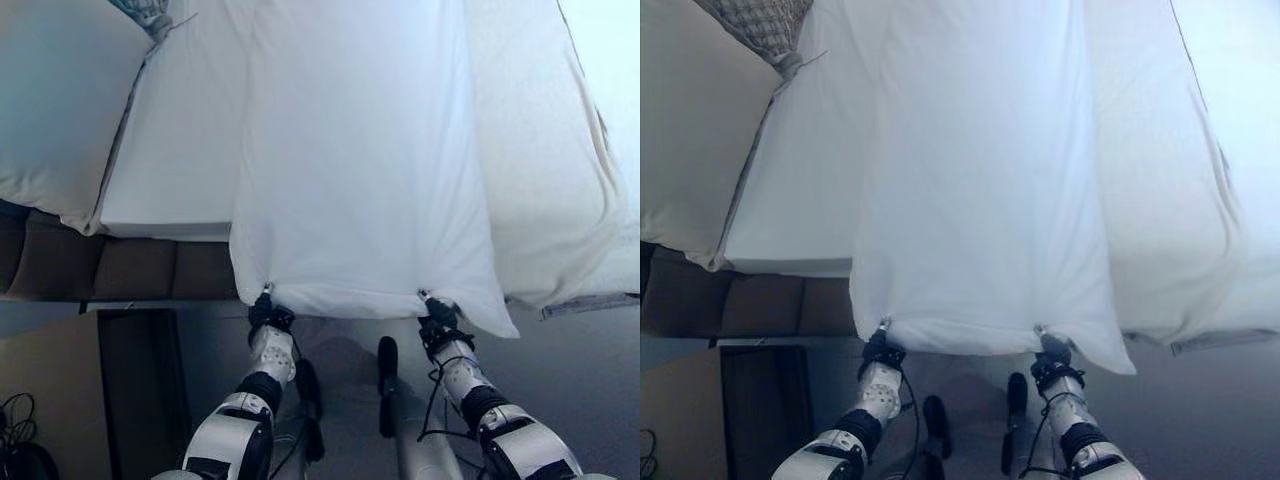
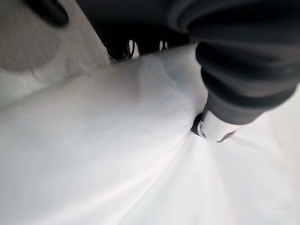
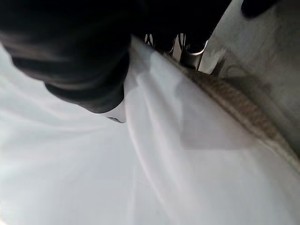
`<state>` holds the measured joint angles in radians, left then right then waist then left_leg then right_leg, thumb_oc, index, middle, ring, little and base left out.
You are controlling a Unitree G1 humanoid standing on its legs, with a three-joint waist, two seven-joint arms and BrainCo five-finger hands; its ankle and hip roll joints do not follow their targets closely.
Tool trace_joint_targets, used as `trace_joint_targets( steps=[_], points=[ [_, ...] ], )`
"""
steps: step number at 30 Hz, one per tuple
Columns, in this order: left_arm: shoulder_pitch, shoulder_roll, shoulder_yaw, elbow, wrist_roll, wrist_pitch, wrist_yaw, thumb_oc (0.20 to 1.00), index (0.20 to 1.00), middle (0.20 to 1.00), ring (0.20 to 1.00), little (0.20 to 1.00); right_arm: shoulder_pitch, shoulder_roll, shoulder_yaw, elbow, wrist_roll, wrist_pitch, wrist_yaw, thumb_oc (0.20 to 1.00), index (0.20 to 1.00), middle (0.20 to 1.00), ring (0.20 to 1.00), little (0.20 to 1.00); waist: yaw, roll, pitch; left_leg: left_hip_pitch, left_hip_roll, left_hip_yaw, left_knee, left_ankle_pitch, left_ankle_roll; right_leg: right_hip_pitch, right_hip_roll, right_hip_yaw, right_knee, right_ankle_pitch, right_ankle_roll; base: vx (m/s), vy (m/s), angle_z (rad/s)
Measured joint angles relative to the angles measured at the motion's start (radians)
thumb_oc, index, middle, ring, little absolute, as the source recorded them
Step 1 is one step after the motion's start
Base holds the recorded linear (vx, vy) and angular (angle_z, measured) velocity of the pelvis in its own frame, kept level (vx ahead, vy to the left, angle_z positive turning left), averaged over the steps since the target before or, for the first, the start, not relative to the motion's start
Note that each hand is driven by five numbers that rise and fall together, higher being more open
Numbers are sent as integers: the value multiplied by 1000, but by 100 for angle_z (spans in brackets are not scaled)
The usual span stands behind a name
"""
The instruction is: Make the bed
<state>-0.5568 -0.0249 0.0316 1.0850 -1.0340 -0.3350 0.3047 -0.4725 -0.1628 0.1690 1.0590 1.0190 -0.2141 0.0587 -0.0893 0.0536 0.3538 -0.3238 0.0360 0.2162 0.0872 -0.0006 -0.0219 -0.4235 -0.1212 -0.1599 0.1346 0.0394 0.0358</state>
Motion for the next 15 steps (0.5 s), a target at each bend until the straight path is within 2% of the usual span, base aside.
trace_joint_targets(
  steps=[1, 2, 3, 4, 5, 6, 15],
  points=[
    [0, 2, 0, 2, 1, 3, 15, 200, 200, 200, 200, 200, -8, -1, 0, 12, -11, 11, 5, 200, 200, 200, 200, 200, -1, 1, 0, 0, 2, 0, 0, 0, 0, 0, 1, 0, 0, -1, -2, 0, 0, 0],
    [0, 4, 0, 4, 6, 7, 22, 200, 200, 200, 200, 200, -8, -4, 0, 12, -20, 20, 13, 351, 351, 351, 351, 351, -2, 1, 0, 0, 2, 0, 0, 0, 0, 0, 2, 0, 0, -2, -3, 31, -18, -1],
    [-1, 5, 11, 5, 24, 17, 33, 200, 200, 200, 200, 200, -8, -12, 1, 18, -41, 34, 25, 1000, 1000, 1000, 1000, 1000, -4, 2, 0, 0, 2, 0, 0, 0, 0, 0, 2, 0, 0, -3, -5, 0, 0, 0],
    [-3, 3, 21, 5, 32, 20, 38, 200, 200, 200, 200, 200, -8, -14, 1, 22, -52, 43, 27, 1000, 1000, 1000, 1000, 1000, -5, 2, 0, 0, 2, 0, 0, 0, 0, 0, 2, 0, 0, -3, -5, 0, 0, 0],
    [-6, 4, 31, 5, 37, 22, 54, 460, 460, 460, 460, 460, -7, -14, 2, 38, -67, 55, 27, 1000, 1000, 1000, 1000, 1000, -6, 2, 0, 0, 2, 0, 0, 0, 0, 0, 2, 0, 0, -3, -5, 0, 0, 0],
    [-5, 4, 34, 7, 37, 24, 65, 1000, 1000, 1000, 1000, 1000, -5, -14, 3, 56, -70, 64, 27, 1000, 1000, 1000, 1000, 1000, -4, 2, 0, 0, 2, 0, 0, 0, 0, 0, 2, 0, 0, -3, -5, 0, 0, 0],
    [89, 55, 70, 99, 28, 36, 132, 1000, 1000, 1000, 1000, 1000, 139, -23, 41, 182, -113, 114, 15, 1000, 1000, 1000, 1000, 1000, 0, 4, 1, -15, 0, -1, -9, 5, 1, -19, 5, -10, 11, -4, -7, 7, 0, 3]
  ],
)
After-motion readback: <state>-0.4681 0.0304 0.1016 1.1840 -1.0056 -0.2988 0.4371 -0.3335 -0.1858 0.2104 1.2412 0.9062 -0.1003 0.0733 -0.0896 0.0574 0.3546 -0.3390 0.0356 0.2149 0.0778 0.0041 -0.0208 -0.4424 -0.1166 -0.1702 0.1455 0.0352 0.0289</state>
